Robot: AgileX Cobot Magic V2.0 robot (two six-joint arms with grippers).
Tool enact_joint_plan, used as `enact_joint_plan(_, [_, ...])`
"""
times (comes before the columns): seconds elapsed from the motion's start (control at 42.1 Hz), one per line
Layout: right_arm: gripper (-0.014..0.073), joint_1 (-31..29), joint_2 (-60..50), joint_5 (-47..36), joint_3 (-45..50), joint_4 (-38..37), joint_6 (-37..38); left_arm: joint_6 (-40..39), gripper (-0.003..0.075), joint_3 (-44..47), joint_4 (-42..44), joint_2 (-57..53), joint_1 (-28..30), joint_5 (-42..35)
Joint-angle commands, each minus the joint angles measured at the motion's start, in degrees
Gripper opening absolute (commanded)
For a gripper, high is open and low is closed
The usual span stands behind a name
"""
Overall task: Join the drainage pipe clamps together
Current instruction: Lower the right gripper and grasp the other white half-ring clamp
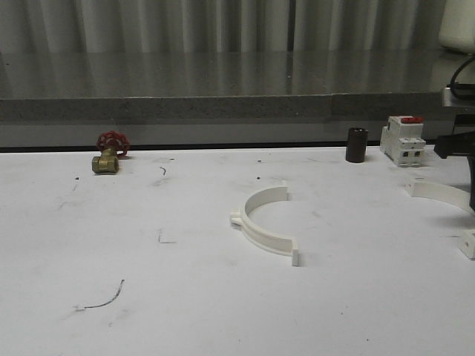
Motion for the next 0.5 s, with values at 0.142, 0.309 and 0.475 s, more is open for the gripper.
enact_joint_plan(0.142, [0.0174, -0.04, -2.82, 0.52, -1.70, 0.17, -0.74, -0.14, 0.0262, -1.60, -0.84, 0.85, 0.13, -4.17])
enact_joint_plan(0.309, [0.0174, 1.89, -4.22, 1.63, -1.70, 0.60, -0.79, -0.14, 0.0262, -1.60, -0.84, 0.85, 0.13, -4.17])
enact_joint_plan(0.475, [0.0174, 4.16, -5.95, 2.15, -2.58, 1.88, -0.79, -0.14, 0.0262, -1.60, -0.84, 0.85, 0.13, -4.17])
